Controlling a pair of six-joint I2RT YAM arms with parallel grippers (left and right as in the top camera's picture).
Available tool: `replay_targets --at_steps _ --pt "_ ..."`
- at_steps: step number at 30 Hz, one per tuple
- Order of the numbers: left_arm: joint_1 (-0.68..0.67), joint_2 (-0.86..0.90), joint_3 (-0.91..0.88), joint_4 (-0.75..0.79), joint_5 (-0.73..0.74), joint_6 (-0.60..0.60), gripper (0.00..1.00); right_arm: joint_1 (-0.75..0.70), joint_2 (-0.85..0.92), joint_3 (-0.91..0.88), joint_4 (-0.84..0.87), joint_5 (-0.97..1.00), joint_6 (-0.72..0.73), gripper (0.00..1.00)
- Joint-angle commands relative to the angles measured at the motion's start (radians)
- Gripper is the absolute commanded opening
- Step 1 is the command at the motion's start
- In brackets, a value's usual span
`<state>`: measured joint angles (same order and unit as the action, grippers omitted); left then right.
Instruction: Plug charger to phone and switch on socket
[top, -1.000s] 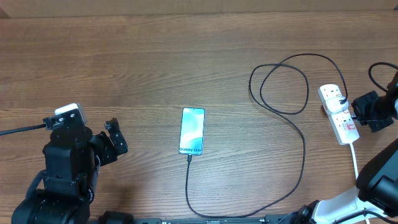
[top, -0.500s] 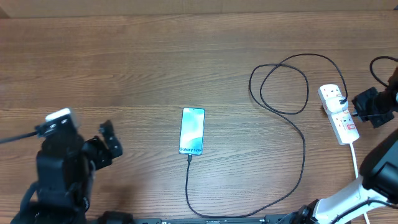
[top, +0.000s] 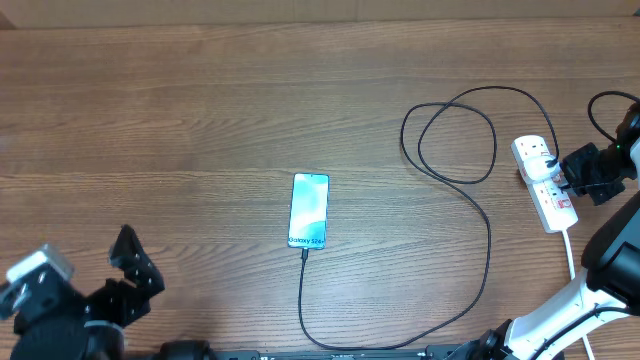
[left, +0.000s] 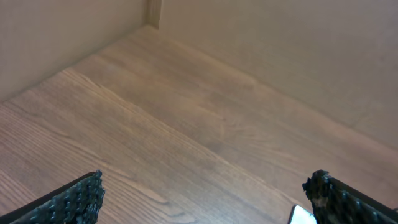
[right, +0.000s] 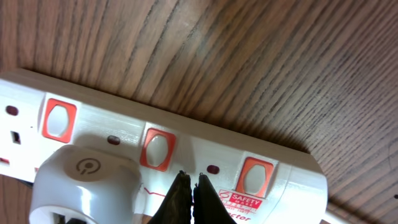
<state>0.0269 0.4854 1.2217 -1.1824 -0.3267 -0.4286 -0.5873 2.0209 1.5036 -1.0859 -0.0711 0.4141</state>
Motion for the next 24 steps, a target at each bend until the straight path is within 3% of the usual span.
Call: replay_targets --at_steps 1,13,24 --pt "0.006 -0.069 -0.005 0.004 -0.013 -0.013 0.99 0.003 0.000 0.031 0.008 -0.027 -0.023 0.04" --pt "0.006 -0.114 -0.005 -0.020 -0.013 -0.013 1.00 0.013 0.002 0.031 0.046 -0.065 -0.023 0.04" --pt "0.006 -0.114 -0.005 -0.225 -0.013 -0.013 1.00 0.057 0.101 0.030 0.053 -0.049 -0.023 0.04"
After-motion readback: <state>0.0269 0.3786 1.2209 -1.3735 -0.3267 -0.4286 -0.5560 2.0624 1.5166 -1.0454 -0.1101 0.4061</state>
